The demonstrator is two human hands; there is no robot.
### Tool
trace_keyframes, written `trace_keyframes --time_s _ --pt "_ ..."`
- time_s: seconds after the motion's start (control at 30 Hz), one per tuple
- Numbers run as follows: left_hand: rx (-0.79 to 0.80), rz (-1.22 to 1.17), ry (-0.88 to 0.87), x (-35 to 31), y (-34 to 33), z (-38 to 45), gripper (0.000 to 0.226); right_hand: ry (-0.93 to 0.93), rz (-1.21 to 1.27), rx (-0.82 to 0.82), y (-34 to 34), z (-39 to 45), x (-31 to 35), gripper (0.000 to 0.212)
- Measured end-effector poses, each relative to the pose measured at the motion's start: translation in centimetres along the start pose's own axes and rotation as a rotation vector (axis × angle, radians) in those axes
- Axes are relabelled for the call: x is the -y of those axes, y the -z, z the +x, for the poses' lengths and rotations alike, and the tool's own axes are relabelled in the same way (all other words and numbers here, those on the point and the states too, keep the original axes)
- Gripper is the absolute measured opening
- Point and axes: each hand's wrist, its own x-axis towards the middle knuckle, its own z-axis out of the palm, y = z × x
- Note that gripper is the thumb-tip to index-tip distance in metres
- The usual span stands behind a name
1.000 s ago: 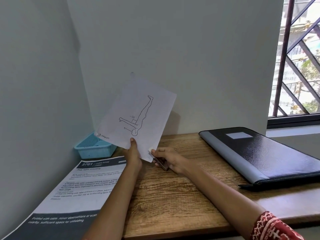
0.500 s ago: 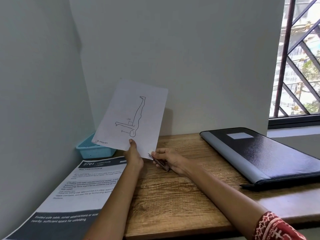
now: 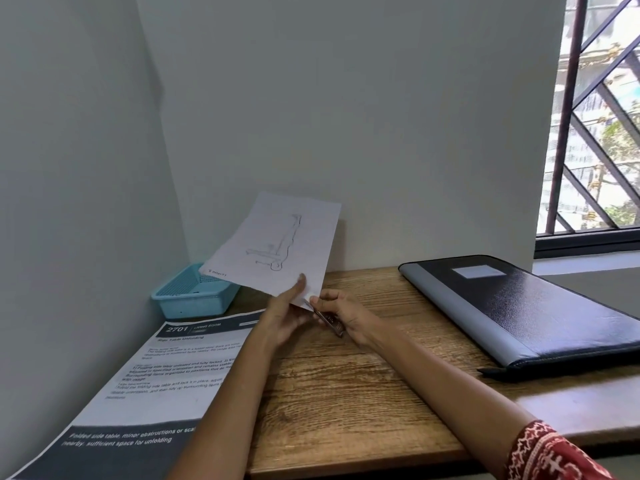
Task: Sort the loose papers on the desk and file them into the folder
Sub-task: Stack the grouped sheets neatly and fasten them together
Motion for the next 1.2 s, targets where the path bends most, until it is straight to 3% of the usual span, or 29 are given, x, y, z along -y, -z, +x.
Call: trace_keyframes --time_s 0.13,0.33,0.63,0.77,0.87,1.0,1.13,1.2 --pt "0.024 0.167 0.004 1.2 -0.2 0.1 0.015 0.017 0.000 -0.036 0.4 -0.1 0.1 0.014" --pt "0.008 0.204 -0.022 1.4 0.0 0.2 0.024 0.020 -0.025 -0.057 0.5 0.1 0.0 0.016" --pt "-0.041 0.195 -0.059 2.1 -0.4 0.6 0.019 0.021 -0.047 -0.087 0.4 0.1 0.0 0.019" --pt "0.029 0.230 0.003 1.9 0.1 0.6 0.030 -0.024 -0.085 -0.026 0.9 0.2 0.1 0.007" --pt "0.055 0.158 0.071 1.6 0.5 0.8 0.046 -0.048 -0.206 0.046 1.3 0.2 0.4 0.009" --pt "-0.005 0.098 0.085 1.5 0.6 1.0 0.044 -0.101 -0.466 0.067 2.5 0.0 1.3 0.019" --pt "-0.023 0.090 0.079 1.4 0.7 0.9 0.044 -0.044 -0.763 -0.093 4.7 0.4 1.6 0.026" --pt "-0.015 0.116 0.087 1.3 0.8 0.9 0.045 -0.017 -1.062 -0.251 5.7 0.5 1.5 0.034"
